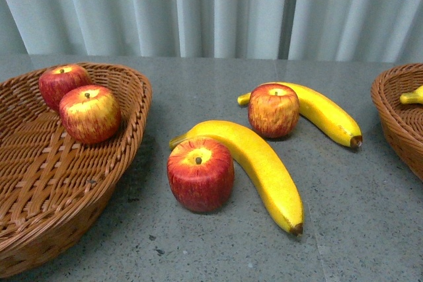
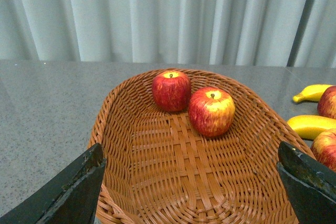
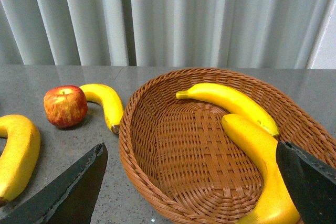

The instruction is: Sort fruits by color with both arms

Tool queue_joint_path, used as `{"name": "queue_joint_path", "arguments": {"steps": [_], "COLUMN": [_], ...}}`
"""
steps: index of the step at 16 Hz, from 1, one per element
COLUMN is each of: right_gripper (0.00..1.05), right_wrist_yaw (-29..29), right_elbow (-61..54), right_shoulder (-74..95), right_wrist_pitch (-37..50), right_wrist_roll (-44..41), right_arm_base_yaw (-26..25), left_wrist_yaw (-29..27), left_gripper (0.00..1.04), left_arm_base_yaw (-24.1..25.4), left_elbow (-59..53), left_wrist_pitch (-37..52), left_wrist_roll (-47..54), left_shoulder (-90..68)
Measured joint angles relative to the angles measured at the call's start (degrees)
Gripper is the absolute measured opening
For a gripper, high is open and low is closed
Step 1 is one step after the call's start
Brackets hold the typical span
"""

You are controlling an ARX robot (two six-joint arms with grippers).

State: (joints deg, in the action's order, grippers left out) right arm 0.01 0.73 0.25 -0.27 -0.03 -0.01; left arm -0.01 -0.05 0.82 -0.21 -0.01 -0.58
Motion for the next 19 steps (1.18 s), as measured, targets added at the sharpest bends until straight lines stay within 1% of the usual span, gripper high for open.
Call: {"name": "queue_joint_path", "arguments": {"steps": [19], "right_gripper": [0.98], "right_wrist_yaw": [0.0], "right_elbow": [0.0], "right_shoulder": [0.0], "right_wrist_pitch": [0.0], "right_wrist_roll": [0.0], "right_arm_base_yaw": [0.0], "left_wrist_yaw": [0.0], "left_gripper": [0.98], "left_arm_base_yaw": [0.0], "left_elbow": [0.0], "left_wrist_pitch": [0.0], "left_wrist_roll": [0.0], "left_shoulder": [0.0]}}
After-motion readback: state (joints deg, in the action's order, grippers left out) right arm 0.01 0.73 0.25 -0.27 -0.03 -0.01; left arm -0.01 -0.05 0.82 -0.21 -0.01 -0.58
